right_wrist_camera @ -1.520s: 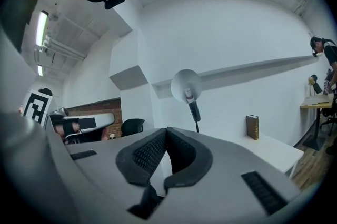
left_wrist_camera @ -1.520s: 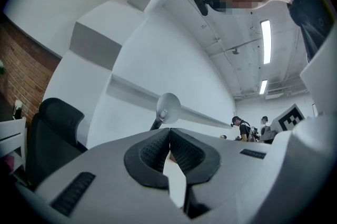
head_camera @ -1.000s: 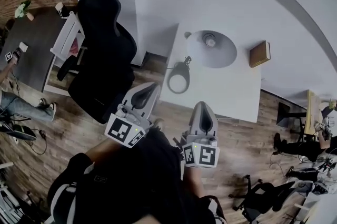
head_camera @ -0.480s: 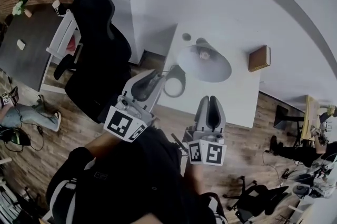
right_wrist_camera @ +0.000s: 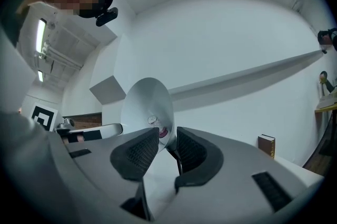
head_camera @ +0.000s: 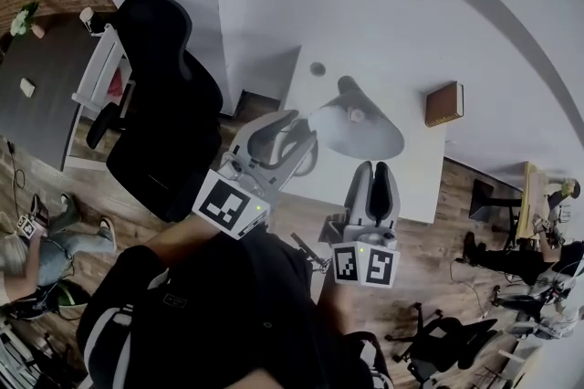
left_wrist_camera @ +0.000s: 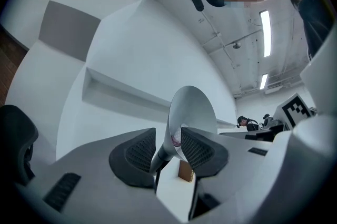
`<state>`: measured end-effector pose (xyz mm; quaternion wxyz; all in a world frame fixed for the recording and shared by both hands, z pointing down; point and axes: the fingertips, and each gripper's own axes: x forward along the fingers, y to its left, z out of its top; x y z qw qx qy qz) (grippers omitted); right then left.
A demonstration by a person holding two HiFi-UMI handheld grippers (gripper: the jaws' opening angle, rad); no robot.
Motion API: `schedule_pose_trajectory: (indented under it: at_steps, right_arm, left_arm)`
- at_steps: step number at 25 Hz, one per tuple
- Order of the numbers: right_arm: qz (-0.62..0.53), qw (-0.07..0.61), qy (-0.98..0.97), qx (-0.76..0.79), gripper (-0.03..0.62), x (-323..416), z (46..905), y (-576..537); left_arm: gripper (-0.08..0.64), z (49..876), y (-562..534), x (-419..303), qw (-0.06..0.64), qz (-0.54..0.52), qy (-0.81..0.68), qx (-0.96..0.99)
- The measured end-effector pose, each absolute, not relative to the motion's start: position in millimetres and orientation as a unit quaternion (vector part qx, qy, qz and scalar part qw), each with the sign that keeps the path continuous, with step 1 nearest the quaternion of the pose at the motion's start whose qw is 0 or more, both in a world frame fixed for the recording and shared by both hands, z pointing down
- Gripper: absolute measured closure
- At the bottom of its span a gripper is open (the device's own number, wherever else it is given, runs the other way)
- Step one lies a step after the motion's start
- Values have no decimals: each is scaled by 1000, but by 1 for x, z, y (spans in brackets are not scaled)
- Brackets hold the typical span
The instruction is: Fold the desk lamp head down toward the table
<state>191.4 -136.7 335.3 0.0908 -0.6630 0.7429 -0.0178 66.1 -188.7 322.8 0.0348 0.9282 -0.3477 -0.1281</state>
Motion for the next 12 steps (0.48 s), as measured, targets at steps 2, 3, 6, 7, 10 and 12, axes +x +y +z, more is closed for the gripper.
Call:
schedule_pose_trajectory:
  at_steps: [2, 3, 6, 7, 10, 12]
  right_arm:
    - [-16, 88, 742, -665, 487, 193, 335, -140]
    - [-16, 86, 741, -665, 488, 194, 335, -142]
    - [-16, 83, 742, -665, 488, 195, 338, -147]
    - [-17, 83, 742, -665, 489, 196, 338, -149]
    - [-23, 87, 742, -664, 503, 197, 340, -155]
    - [-24, 92, 745, -661, 510, 196, 341, -156]
  left_arm:
    - [407, 324, -194, 70, 37, -123, -344, 930]
    - [407, 325, -197, 72, 38, -119, -344, 931]
    - [408, 329, -203, 77, 37, -112, -344, 931]
    - [410, 329, -203, 78, 36, -112, -343, 932]
    - [425, 330, -203, 82, 31, -109, -338, 934]
    - [442, 329, -201, 84, 26, -108, -335, 936]
